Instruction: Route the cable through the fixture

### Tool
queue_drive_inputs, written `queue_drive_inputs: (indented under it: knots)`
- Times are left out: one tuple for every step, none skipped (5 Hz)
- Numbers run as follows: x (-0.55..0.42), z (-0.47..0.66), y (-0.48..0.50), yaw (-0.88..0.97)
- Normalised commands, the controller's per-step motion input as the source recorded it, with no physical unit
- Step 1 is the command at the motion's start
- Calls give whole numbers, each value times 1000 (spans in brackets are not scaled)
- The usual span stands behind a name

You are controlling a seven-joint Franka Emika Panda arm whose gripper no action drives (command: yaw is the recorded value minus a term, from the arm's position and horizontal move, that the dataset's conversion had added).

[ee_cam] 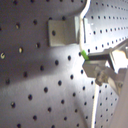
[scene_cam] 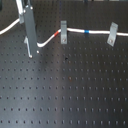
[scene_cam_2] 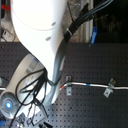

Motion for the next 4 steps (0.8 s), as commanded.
queue_drive_inputs:
  knots:
    - [-280,246,-165,-34]
    - [-292,134,-176,-46]
    - [-406,15,-23,-120]
    - [-159,158,-100,-20]
